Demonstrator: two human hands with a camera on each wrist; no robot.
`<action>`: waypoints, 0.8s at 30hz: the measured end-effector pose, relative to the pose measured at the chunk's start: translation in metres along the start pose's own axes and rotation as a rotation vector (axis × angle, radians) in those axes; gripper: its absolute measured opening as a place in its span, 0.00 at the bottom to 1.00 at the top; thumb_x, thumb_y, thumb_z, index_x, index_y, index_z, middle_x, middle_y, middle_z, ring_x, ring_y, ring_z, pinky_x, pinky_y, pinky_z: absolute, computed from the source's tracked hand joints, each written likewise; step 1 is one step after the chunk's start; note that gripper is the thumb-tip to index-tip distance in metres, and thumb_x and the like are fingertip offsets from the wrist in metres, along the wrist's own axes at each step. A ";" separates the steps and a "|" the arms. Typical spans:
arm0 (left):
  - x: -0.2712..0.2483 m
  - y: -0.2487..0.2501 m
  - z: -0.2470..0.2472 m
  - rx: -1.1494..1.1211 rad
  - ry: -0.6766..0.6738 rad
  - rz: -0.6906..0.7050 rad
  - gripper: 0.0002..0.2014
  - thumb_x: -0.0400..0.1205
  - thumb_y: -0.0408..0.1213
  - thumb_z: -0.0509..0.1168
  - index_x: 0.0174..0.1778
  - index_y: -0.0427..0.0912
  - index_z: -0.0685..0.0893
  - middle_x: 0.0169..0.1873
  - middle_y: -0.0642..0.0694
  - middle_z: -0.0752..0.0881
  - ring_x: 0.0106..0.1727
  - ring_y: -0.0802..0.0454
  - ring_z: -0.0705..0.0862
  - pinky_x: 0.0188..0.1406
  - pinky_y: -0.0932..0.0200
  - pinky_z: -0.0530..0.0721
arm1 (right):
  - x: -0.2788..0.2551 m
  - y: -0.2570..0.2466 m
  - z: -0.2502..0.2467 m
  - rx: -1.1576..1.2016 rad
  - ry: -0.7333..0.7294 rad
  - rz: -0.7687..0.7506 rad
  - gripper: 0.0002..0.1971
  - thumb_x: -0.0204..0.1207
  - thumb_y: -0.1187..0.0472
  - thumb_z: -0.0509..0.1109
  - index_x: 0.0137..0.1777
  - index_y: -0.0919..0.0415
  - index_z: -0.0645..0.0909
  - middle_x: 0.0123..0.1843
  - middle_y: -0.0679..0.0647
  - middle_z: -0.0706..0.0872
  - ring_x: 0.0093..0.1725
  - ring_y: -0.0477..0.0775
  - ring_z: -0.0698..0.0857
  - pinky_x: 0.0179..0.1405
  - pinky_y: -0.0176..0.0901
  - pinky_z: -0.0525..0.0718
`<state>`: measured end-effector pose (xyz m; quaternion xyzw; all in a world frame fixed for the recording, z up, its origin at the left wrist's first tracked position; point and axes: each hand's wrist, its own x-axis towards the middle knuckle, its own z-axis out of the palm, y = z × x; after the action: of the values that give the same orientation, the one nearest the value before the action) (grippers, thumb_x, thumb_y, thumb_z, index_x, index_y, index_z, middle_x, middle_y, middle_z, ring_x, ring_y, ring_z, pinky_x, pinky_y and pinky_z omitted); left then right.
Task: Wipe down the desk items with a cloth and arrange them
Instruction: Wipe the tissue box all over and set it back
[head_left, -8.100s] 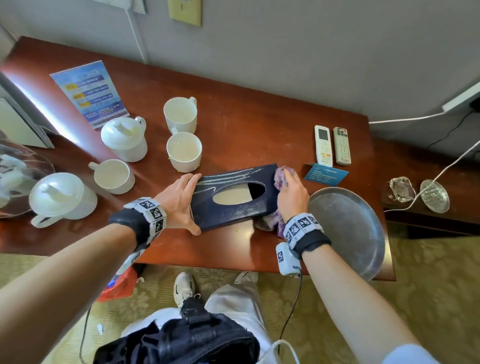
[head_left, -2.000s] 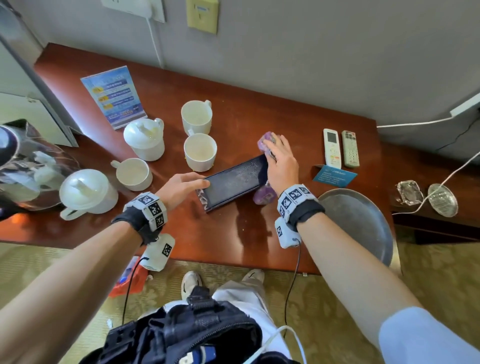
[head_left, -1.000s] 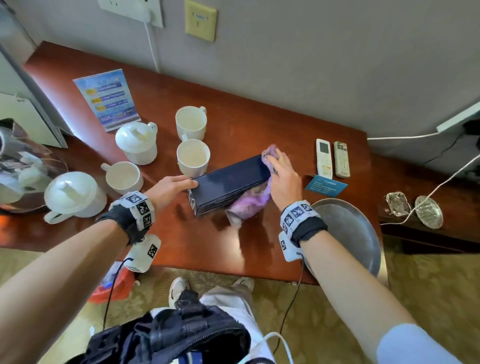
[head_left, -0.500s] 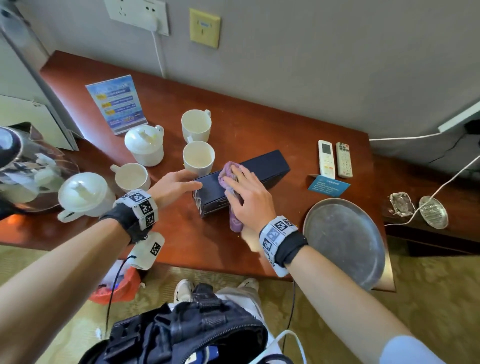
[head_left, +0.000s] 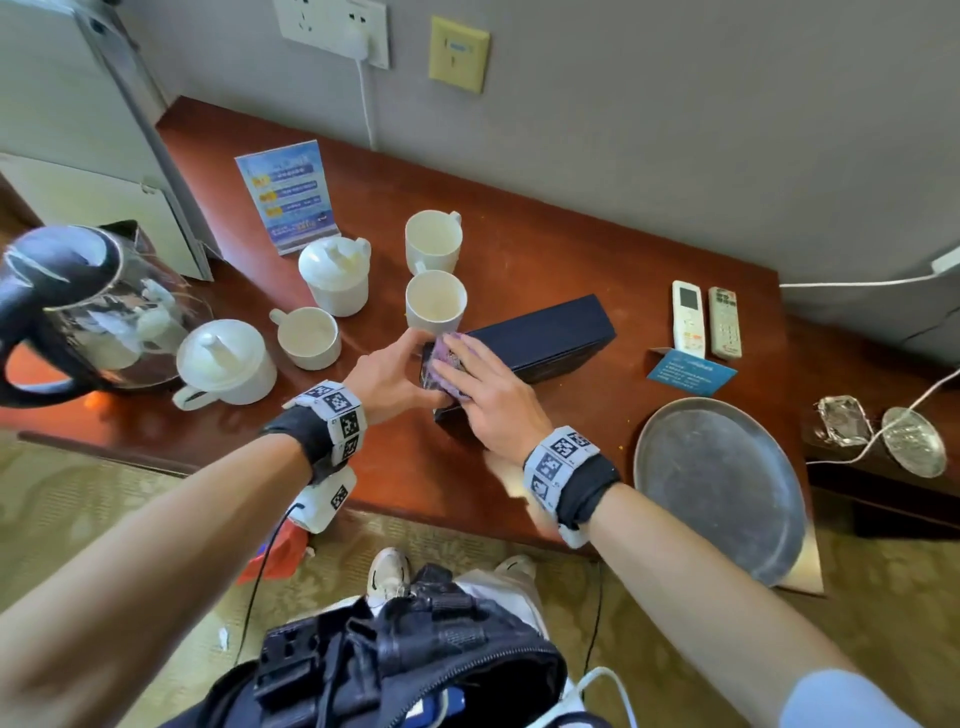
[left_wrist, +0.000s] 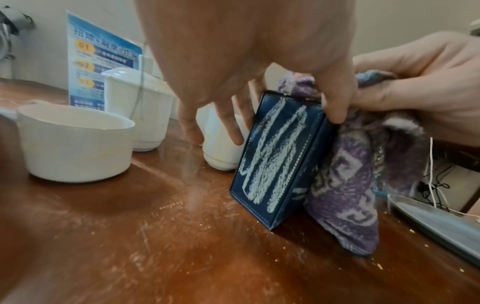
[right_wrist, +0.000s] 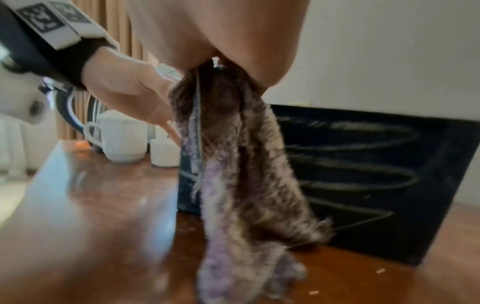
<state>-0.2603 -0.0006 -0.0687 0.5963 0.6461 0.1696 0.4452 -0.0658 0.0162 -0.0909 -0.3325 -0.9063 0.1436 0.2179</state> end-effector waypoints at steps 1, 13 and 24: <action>0.000 0.001 0.000 -0.001 0.012 -0.006 0.39 0.57 0.66 0.72 0.64 0.67 0.66 0.60 0.54 0.85 0.62 0.49 0.86 0.67 0.44 0.81 | 0.000 0.007 -0.007 -0.020 0.012 0.012 0.25 0.78 0.69 0.55 0.71 0.62 0.83 0.78 0.61 0.77 0.79 0.63 0.74 0.76 0.52 0.75; 0.001 -0.002 0.004 -0.080 0.057 0.010 0.35 0.58 0.61 0.74 0.61 0.66 0.71 0.54 0.54 0.87 0.57 0.50 0.86 0.63 0.48 0.83 | 0.009 -0.006 0.001 0.094 -0.027 0.092 0.21 0.78 0.75 0.64 0.70 0.64 0.84 0.77 0.63 0.78 0.78 0.63 0.74 0.77 0.52 0.74; 0.016 -0.015 0.006 -0.210 0.053 0.012 0.31 0.65 0.39 0.84 0.60 0.59 0.77 0.53 0.54 0.87 0.57 0.56 0.85 0.55 0.61 0.80 | 0.012 0.000 -0.013 0.039 -0.105 0.131 0.27 0.75 0.73 0.60 0.73 0.59 0.81 0.80 0.58 0.75 0.80 0.61 0.73 0.71 0.57 0.80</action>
<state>-0.2631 0.0086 -0.0895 0.5455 0.6327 0.2546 0.4871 -0.0676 0.0259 -0.0757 -0.3788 -0.8898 0.1923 0.1665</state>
